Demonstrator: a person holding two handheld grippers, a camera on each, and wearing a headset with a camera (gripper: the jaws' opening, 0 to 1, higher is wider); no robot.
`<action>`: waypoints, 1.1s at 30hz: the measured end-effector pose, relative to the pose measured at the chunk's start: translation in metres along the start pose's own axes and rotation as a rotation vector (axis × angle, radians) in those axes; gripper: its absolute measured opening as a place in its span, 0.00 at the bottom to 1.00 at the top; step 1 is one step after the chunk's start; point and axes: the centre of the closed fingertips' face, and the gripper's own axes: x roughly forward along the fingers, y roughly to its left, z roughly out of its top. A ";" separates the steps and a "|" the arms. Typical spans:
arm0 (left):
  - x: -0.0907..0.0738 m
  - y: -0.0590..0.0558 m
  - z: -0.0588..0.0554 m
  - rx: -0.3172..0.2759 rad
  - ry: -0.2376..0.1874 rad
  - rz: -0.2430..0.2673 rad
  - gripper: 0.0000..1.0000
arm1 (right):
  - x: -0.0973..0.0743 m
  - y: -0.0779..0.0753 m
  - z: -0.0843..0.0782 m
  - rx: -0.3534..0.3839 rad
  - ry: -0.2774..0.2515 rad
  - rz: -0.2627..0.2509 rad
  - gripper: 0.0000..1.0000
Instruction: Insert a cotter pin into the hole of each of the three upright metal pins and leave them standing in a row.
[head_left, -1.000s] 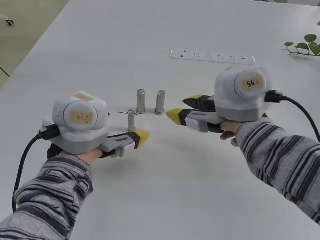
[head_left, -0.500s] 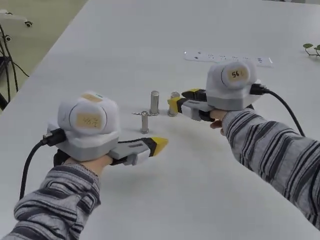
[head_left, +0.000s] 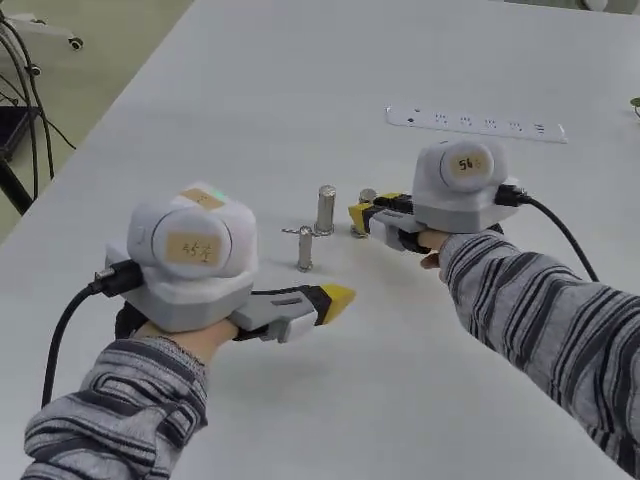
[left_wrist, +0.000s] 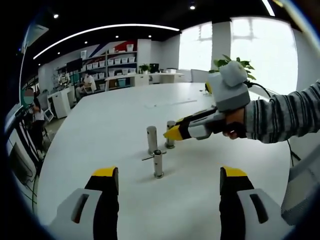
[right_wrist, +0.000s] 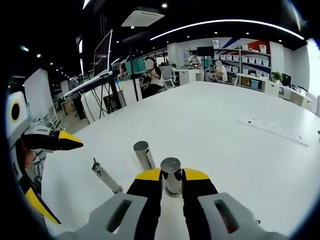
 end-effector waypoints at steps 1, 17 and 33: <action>0.000 0.000 0.000 0.000 0.002 -0.001 0.82 | 0.000 0.000 0.000 0.001 0.000 -0.002 0.10; -0.001 0.002 0.001 0.023 0.005 0.009 0.82 | -0.018 0.001 -0.002 -0.049 0.020 -0.091 0.08; -0.003 -0.001 0.006 0.028 -0.002 0.004 0.82 | -0.061 0.003 -0.026 -0.036 0.047 -0.162 0.08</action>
